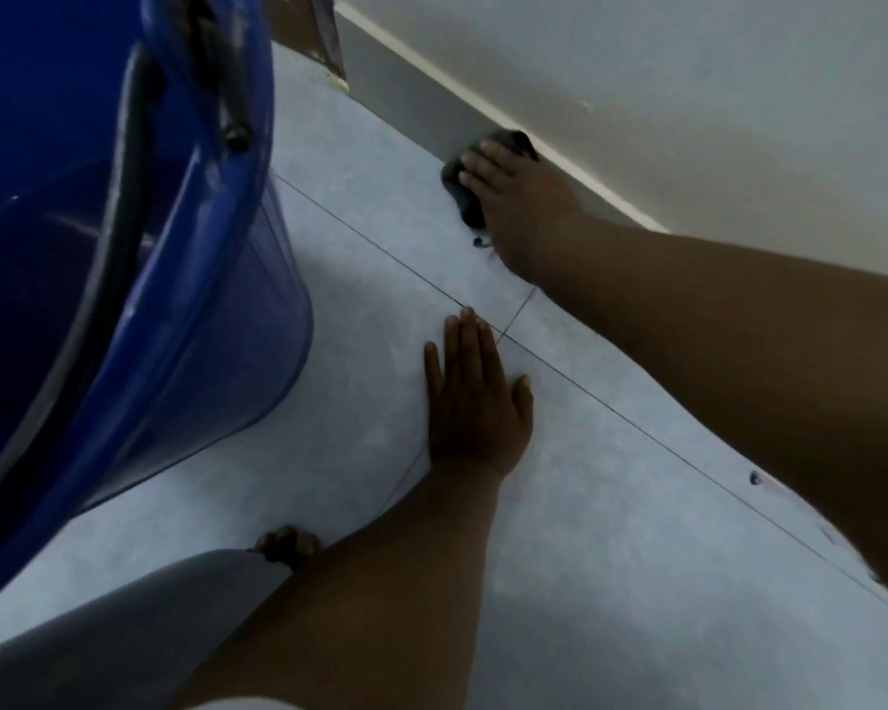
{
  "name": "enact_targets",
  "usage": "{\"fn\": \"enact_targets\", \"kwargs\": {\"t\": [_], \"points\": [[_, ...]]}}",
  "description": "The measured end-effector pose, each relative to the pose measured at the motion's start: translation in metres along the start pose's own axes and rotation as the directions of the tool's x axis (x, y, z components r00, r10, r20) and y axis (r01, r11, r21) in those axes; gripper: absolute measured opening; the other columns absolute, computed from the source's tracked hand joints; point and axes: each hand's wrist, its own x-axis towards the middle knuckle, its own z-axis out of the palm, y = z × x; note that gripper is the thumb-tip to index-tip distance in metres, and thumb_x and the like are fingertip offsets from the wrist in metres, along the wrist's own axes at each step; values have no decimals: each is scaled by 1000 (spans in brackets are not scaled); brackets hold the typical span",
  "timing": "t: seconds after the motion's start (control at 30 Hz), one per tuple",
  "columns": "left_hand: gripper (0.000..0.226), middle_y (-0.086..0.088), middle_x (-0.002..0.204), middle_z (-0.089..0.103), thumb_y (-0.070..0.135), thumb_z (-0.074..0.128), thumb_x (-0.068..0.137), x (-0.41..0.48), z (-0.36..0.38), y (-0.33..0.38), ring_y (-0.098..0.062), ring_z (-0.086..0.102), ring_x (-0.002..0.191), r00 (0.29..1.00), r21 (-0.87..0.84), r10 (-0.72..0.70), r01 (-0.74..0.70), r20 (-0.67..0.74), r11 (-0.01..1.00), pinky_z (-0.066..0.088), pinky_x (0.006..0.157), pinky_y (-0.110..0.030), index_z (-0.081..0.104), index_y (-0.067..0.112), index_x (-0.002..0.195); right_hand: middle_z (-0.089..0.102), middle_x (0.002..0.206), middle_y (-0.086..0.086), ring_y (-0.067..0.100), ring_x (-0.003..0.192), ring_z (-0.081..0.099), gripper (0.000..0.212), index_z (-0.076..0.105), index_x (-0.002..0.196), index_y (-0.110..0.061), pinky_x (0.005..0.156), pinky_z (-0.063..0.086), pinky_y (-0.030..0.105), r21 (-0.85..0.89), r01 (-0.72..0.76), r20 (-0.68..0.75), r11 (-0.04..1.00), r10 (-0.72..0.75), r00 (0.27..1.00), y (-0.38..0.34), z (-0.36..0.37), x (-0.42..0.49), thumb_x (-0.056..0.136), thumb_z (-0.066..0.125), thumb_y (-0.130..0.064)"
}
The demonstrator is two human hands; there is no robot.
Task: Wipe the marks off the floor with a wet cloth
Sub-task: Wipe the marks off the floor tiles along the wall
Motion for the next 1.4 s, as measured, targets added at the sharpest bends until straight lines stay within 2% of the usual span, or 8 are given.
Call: {"fn": "enact_targets", "kwargs": {"t": [0.13,0.3,0.43,0.6,0.77,0.87,1.13,1.4], "points": [[76,-17,164,18,49,31,97,-2,-2,1,-32,14,153,1000,-6,8,-8,4,1000,13,123,-53,23,2,155,5,161,9,26,149,3,58,9,150,-3,120,-4,36,53,30,50,998,-32,998,15,62,-106,99,24,-26],[74,-21,163,16,48,28,98,-9,1,12,-37,13,152,998,63,36,-39,45,997,12,123,-57,24,-1,154,56,133,24,40,121,56,58,51,129,8,115,21,38,186,-69,105,980,50,993,35,162,-272,82,21,-9],[77,-20,164,11,52,21,98,-39,12,48,-36,9,153,982,45,164,-169,93,985,9,123,-56,20,0,155,45,146,16,32,131,47,57,35,141,-3,114,25,41,372,-190,188,908,126,974,43,201,-349,88,16,-5],[78,-21,164,10,51,29,99,-48,20,56,-36,8,153,985,97,149,-158,90,983,11,122,-58,17,-1,155,43,147,17,31,135,43,62,39,141,-2,118,16,37,439,-135,59,888,122,991,29,190,-285,85,16,-17],[79,-21,165,7,52,26,99,-48,21,58,-36,7,153,985,154,147,-160,95,975,11,122,-57,12,-2,156,10,161,8,22,149,8,66,10,151,-6,123,2,36,361,-132,-30,923,153,988,17,176,-229,90,6,-31],[79,-21,165,6,52,22,99,-46,21,53,-36,6,153,985,181,149,-164,90,970,10,123,-57,10,-1,156,23,158,10,24,146,20,59,21,149,-5,122,7,36,360,-113,-29,926,132,991,21,200,-271,92,28,-14],[78,-22,164,5,46,37,99,-57,21,95,-37,5,153,951,106,281,-295,128,950,7,124,-55,13,-2,155,44,147,14,31,133,45,57,32,144,-9,118,21,38,254,-211,196,944,163,967,62,285,-487,89,27,2],[74,-23,164,10,44,34,100,-86,44,116,-38,9,153,925,140,353,-371,140,918,9,123,-55,18,-4,154,28,156,8,24,146,22,60,23,149,-5,122,7,38,340,-199,-14,919,216,976,31,277,-402,90,37,-3]]}}
